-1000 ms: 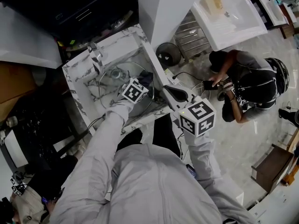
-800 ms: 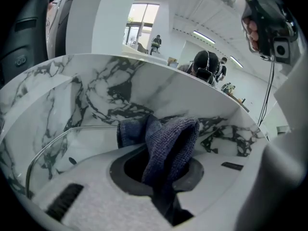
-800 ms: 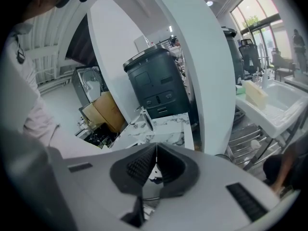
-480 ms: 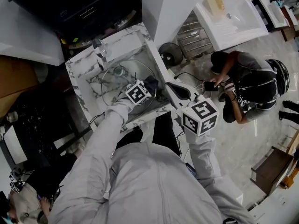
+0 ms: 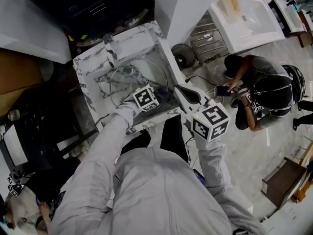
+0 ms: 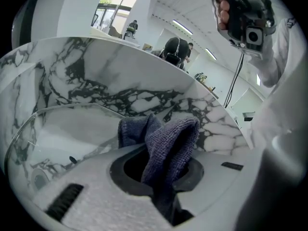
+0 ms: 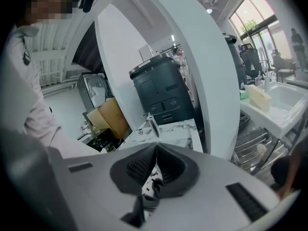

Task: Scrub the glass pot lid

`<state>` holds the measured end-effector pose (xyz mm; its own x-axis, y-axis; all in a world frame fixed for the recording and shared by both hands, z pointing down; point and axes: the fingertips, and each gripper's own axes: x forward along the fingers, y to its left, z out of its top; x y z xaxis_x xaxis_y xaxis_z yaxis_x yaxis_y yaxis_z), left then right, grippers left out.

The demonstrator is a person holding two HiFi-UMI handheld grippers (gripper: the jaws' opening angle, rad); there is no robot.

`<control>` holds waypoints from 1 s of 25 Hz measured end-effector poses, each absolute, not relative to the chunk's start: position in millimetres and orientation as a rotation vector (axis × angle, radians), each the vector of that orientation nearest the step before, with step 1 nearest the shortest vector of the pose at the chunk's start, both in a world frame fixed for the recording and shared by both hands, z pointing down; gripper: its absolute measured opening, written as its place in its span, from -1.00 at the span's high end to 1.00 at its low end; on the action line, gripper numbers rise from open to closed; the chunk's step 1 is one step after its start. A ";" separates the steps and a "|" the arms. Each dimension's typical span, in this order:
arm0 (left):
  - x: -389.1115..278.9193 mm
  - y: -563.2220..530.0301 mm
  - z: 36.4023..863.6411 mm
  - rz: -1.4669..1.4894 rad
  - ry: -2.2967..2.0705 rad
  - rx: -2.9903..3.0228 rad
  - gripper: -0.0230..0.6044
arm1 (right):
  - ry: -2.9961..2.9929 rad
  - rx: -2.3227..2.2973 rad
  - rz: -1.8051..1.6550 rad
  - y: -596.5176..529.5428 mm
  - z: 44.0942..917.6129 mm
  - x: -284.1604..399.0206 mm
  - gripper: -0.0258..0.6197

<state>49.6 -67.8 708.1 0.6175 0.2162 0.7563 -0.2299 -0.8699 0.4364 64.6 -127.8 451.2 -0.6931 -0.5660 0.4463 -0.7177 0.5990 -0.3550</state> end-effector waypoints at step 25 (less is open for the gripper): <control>-12.9 0.6 698.9 1.325 0.302 2.177 0.75 | -2.486 1.074 0.722 -128.2 470.3 44.8 0.83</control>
